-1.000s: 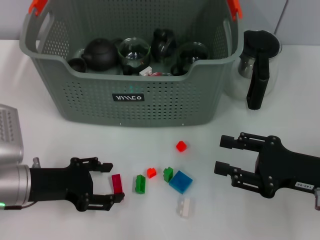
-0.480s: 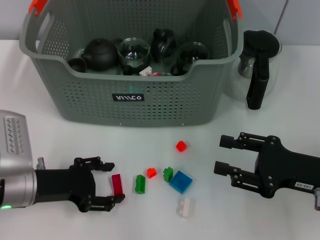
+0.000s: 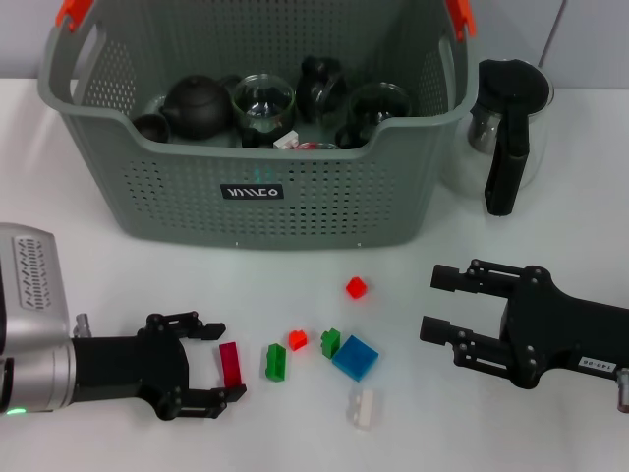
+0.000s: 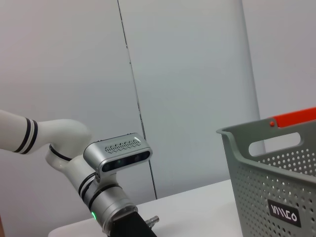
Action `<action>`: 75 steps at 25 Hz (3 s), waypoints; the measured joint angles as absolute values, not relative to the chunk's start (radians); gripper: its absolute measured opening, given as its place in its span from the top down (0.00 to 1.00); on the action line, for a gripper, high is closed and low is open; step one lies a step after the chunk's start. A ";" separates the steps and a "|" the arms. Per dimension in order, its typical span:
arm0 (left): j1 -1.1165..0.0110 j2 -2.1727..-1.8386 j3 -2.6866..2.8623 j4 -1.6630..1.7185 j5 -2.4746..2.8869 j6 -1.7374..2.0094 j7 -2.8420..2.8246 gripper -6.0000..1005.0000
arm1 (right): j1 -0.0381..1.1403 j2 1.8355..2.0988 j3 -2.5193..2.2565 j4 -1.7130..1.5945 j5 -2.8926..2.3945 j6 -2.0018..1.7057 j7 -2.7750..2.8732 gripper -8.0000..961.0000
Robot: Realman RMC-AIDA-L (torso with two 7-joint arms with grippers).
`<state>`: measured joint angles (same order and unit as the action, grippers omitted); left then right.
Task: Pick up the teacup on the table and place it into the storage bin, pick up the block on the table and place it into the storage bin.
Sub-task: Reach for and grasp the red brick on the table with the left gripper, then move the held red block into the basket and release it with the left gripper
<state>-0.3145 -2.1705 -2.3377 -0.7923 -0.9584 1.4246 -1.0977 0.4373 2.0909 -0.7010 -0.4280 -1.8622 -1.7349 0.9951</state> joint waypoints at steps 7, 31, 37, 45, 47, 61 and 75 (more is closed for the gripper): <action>-0.316 -2.171 -2.334 -0.778 -0.956 1.416 -1.096 0.27 | 0.437 2.091 -0.701 -0.428 -1.862 -1.735 0.996 0.35; -0.327 -2.168 -2.336 -0.782 -0.954 1.402 -1.142 0.31 | 0.436 2.091 -0.701 -0.428 -1.862 -1.741 0.996 0.35; -0.314 -2.167 -2.388 -0.863 -0.986 1.528 -1.180 0.34 | 0.436 2.091 -0.701 -0.428 -1.862 -1.742 0.997 0.35; -0.361 -2.118 -2.676 -1.061 -1.182 2.050 -1.361 0.34 | 0.436 2.091 -0.701 -0.429 -1.862 -1.743 0.997 0.35; -0.379 -2.098 -2.677 -1.114 -1.286 2.060 -1.509 0.34 | 0.437 2.091 -0.701 -0.429 -1.862 -1.743 0.997 0.35; -0.683 -2.029 -2.402 -1.062 -1.190 1.418 -1.912 0.30 | 0.440 2.093 -0.701 -0.428 -1.862 -1.745 0.997 0.35; -0.833 -2.102 -2.124 -0.845 -0.746 0.929 -2.164 0.22 | 0.444 2.095 -0.701 -0.428 -1.862 -1.746 0.997 0.35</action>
<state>-0.8330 -2.1017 -2.1240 -0.8446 -0.7458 0.9293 -2.1641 0.4441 2.0950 -0.7010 -0.4280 -1.8622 -1.7458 0.9971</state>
